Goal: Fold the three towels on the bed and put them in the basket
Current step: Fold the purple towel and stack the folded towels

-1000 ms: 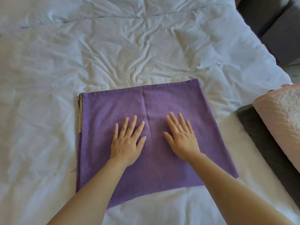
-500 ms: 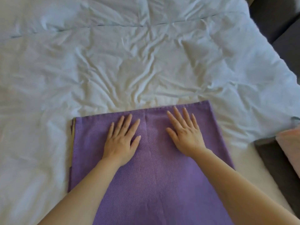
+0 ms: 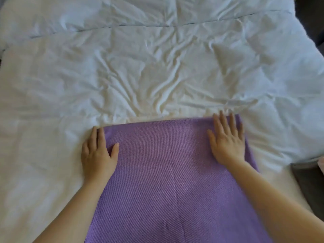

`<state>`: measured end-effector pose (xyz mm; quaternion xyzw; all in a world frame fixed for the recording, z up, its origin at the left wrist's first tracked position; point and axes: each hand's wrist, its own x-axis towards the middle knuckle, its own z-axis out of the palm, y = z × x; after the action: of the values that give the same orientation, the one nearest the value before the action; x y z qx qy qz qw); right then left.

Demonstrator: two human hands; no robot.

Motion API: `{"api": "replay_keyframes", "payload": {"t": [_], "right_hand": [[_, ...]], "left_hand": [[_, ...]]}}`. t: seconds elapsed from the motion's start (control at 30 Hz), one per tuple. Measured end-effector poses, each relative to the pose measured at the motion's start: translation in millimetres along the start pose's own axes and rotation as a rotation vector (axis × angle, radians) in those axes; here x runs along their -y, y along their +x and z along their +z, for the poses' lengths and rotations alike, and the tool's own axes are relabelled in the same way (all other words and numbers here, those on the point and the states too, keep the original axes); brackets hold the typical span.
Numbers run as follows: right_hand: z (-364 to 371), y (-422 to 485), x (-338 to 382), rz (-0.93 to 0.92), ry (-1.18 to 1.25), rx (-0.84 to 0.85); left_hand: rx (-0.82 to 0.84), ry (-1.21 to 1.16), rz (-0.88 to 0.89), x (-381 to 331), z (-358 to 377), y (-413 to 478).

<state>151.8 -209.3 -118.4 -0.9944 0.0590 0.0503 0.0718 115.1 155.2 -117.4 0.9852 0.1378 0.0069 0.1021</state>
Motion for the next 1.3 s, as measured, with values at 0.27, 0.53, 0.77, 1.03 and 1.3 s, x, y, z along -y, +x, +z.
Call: {"api": "replay_keyframes", "payload": {"t": [0.27,0.53,0.77,1.03,1.3], "right_hand": [[39,-119,97,-0.208,0.116,0.198],[35,-196,88,-0.29,-0.016,0.229],[27,-236,73,-0.28,0.056,0.36],[-12,-236,-10,0.084,0.471,0.228],[-56,-223,-127,0.549,1.251,0.397]], "left_hand": [[0.26,-0.527,-0.377,55,-17,-74],[0.627,-0.661,-0.402,89,-39,-149],[0.335,-0.712,-0.326,50,-75,-174],[0.487,-0.707,-0.01,-53,-130,-161],[0.49,-0.724,0.182,-225,-66,-225]]}}
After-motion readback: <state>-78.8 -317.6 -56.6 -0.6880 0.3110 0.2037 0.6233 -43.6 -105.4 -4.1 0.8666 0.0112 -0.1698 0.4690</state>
